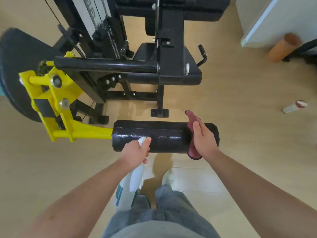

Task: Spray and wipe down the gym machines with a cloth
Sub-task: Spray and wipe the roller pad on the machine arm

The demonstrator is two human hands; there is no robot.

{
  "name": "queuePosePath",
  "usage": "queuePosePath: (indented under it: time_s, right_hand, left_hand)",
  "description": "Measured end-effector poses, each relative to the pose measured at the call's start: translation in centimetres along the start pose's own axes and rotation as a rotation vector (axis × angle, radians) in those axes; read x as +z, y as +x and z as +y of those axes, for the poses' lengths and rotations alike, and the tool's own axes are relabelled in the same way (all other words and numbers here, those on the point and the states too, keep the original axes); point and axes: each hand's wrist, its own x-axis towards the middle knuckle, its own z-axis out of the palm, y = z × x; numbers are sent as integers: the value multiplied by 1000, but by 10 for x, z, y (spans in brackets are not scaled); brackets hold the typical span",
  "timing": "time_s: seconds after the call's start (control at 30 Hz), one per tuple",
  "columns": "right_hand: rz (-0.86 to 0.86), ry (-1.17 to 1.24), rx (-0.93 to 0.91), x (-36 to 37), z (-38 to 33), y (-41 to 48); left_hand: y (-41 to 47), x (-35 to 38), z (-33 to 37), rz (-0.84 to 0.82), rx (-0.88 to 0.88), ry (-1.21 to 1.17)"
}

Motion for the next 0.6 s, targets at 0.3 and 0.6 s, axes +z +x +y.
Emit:
queuePosePath:
  time_s: [0.3,0.6]
  right_hand:
    - [-173,-1120,-368,23,20,31]
    - [-30,-1145,-319,84,18,29]
  left_hand:
    - [1,-28,-27,118,-69,-28]
    - [17,-47,-56,160,-175,-130]
